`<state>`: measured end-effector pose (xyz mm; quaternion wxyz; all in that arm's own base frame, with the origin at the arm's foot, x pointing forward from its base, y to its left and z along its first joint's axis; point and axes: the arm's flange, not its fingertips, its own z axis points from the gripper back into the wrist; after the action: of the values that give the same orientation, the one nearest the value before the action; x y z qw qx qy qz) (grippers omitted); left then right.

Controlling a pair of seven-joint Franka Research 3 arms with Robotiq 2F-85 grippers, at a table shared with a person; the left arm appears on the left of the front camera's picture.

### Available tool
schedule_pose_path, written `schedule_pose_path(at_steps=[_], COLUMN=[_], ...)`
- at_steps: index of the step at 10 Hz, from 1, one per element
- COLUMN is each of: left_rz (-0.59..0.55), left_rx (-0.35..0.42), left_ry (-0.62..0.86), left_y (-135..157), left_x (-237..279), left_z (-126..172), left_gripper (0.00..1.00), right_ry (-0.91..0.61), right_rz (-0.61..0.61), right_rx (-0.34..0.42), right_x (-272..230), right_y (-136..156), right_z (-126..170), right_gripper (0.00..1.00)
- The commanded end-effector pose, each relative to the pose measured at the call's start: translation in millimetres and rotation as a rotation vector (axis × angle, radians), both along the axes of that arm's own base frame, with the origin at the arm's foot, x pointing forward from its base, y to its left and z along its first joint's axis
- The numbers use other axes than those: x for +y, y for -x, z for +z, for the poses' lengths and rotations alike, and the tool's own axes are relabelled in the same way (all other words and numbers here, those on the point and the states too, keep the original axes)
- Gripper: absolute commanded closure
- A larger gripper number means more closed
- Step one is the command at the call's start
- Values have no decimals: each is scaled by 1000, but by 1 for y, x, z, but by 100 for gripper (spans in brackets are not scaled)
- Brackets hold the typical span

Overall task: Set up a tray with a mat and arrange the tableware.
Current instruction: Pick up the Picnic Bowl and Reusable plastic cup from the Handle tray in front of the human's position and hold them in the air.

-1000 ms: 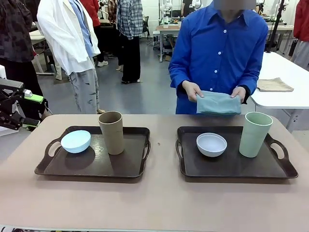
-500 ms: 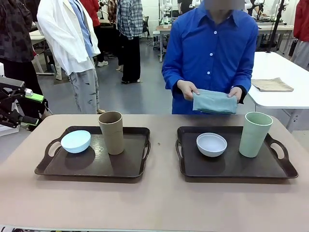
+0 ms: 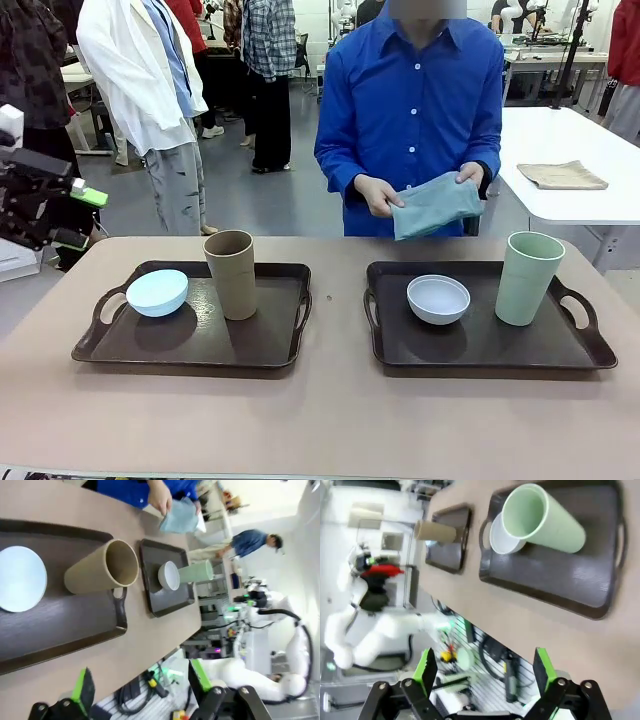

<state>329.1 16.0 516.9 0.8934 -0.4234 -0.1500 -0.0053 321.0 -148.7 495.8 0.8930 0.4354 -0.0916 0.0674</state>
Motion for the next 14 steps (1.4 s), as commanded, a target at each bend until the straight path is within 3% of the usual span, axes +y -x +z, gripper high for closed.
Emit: schedule_pose_path(at_steps=[1, 4, 7, 8, 9, 14], left_rz=[23, -26, -71, -75, -60, -52], left_rx=[7, 63, 73, 75, 47, 74], left_ry=[-162, -325, -524, -570, -443, -464], left_y=[-1, -25, -33, -32, -24, -30], left_x=[-35, -102, -192, -207, -180, -178], left_z=[36, 97, 138, 143, 125, 130], left_gripper=[0, 0, 0, 0, 0, 0], right_ry=[97, 285, 289, 271, 314, 314], right_rz=[109, 280, 416, 446, 378, 393], right_rx=[-133, -299, -494, -501, -415, -438], right_x=[-9, -21, -13, -11, -15, -17], right_y=[-15, -38, -49, -48, -46, -46], right_z=[6, 12, 24, 25, 26, 25], right_gripper=[0, 0, 0, 0, 0, 0])
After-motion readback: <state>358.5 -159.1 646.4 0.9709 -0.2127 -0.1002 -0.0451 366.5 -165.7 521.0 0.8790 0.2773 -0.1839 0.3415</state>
